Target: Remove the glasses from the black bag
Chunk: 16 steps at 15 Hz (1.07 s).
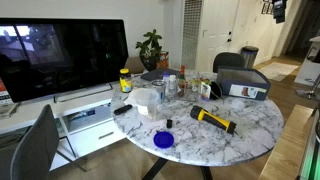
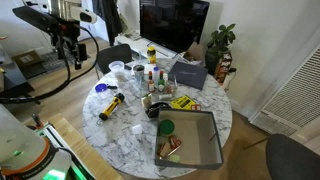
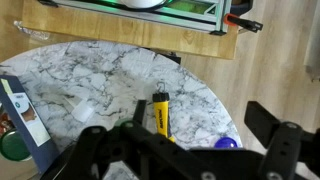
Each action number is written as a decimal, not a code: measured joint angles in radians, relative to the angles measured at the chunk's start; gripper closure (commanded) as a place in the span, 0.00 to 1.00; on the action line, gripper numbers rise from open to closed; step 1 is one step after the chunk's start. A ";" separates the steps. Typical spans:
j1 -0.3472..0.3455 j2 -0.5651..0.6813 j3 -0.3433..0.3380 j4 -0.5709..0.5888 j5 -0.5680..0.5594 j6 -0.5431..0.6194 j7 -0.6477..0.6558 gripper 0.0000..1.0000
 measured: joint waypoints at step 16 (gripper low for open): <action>-0.114 0.105 -0.054 -0.032 -0.005 0.389 0.009 0.00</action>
